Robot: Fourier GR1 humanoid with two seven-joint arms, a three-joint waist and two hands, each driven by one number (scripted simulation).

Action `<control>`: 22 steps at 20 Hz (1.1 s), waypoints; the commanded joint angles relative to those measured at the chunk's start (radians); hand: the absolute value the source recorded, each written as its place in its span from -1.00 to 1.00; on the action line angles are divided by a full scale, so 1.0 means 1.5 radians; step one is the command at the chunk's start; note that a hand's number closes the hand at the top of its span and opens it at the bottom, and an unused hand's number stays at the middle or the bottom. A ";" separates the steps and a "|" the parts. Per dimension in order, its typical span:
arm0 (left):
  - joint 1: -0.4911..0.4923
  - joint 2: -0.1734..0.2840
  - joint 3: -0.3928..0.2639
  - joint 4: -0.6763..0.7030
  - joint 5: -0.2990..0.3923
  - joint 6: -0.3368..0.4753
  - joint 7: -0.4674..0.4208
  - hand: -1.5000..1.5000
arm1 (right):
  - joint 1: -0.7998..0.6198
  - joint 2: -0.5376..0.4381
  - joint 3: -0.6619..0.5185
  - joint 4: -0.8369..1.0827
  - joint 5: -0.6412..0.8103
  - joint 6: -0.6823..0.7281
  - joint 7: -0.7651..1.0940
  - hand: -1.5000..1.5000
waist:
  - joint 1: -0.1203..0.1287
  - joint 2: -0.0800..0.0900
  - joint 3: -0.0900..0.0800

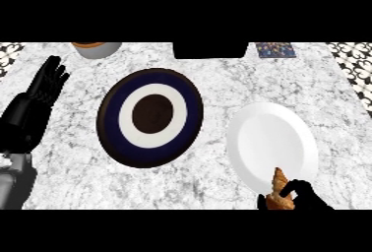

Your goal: Pick the croissant from the plate and place it in the plate

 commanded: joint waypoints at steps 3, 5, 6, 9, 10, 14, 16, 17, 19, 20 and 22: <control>0.017 -0.008 -0.009 -0.020 -0.010 -0.005 0.001 0.00 | 0.111 -0.015 0.095 -0.179 0.126 -0.080 -0.020 1.00 | 0.006 0.002 0.003; -0.001 -0.021 -0.014 0.004 -0.013 -0.001 -0.005 0.00 | 0.052 0.021 0.111 -0.201 0.144 -0.085 -0.036 1.00 | 0.008 0.005 0.003; -0.005 -0.024 -0.019 0.000 -0.022 0.003 -0.002 0.00 | 0.058 0.032 0.142 -0.211 0.152 -0.088 -0.044 1.00 | 0.010 0.006 0.003; -0.006 -0.018 -0.003 0.008 -0.015 -0.003 -0.006 0.00 | 0.042 0.088 0.222 -0.219 0.202 -0.113 -0.058 1.00 | 0.013 0.005 0.003; 0.000 -0.025 -0.018 -0.029 -0.017 -0.003 0.011 0.00 | 0.029 0.086 0.215 -0.239 0.200 -0.081 -0.058 1.00 | 0.019 0.006 0.003; -0.017 -0.044 -0.015 0.004 -0.041 0.007 -0.005 0.00 | -0.011 0.159 0.279 -0.244 0.256 0.006 -0.049 1.00 | 0.019 0.008 0.003; -0.043 -0.019 0.008 -0.005 -0.006 -0.022 0.041 0.00 | -0.073 0.207 0.283 -0.202 0.255 0.025 -0.028 1.00 | 0.022 0.009 0.003; -0.023 -0.022 0.007 0.001 -0.006 -0.032 0.003 0.00 | -0.145 0.207 0.244 -0.191 0.196 0.058 -0.016 1.00 | 0.031 0.012 0.002; -0.030 -0.032 -0.004 0.005 -0.020 -0.019 0.009 0.00 | -0.171 0.206 0.274 -0.193 0.214 0.081 0.013 1.00 | 0.032 0.012 0.002; -0.029 -0.036 -0.004 0.037 -0.032 -0.020 -0.025 0.00 | -0.176 0.205 0.255 -0.204 0.177 0.085 -0.004 1.00 | 0.032 0.015 0.002; -0.062 -0.029 -0.004 0.041 -0.027 -0.026 0.000 0.00 | -0.203 0.204 0.260 -0.172 0.174 0.062 0.022 1.00 | 0.034 0.017 0.002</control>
